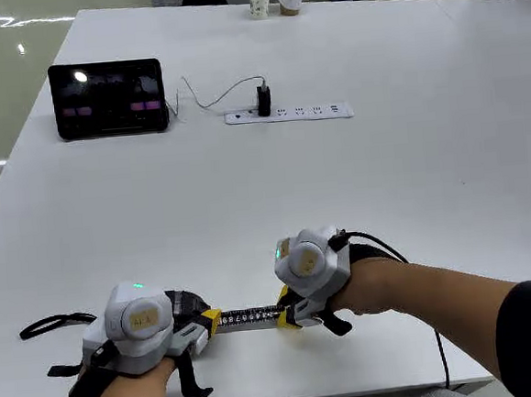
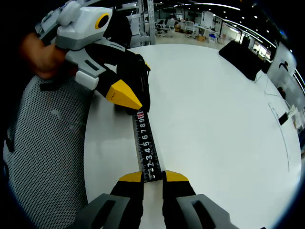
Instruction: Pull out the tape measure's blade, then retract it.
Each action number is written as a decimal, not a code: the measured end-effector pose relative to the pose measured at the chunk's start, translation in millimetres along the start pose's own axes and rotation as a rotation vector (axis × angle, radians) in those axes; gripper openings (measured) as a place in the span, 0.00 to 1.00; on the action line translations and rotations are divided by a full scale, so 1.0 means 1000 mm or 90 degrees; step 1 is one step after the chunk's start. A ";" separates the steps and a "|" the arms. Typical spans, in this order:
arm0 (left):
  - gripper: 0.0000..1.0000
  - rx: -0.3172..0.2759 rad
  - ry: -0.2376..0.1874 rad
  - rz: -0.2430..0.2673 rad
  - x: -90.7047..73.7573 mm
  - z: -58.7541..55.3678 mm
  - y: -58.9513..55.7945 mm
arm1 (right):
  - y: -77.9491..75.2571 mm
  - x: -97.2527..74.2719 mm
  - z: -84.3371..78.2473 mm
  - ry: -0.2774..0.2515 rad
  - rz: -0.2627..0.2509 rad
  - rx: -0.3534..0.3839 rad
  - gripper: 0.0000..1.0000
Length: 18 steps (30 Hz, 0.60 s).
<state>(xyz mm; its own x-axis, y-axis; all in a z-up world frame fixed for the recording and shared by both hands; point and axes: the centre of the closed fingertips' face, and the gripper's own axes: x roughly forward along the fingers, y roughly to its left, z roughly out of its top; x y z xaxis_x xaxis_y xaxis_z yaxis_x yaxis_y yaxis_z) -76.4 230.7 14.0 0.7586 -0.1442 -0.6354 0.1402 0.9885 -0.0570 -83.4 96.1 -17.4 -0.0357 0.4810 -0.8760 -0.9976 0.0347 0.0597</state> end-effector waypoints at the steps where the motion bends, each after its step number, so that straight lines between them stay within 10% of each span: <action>1: 0.62 0.000 0.000 0.000 0.000 0.000 0.000 | 0.000 0.000 0.000 0.000 0.000 -0.001 0.11; 18: 0.63 0.000 0.000 0.000 -0.001 0.000 0.000 | 0.001 0.003 0.004 -0.003 -0.004 0.002 0.11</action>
<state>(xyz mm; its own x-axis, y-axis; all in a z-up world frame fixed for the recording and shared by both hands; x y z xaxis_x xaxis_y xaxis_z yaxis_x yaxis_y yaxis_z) -77.1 230.5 14.6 0.7588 -0.1441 -0.6352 0.1397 0.9885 -0.0574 -83.9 101.0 -17.7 -0.0285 0.4844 -0.8744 -0.9976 0.0413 0.0553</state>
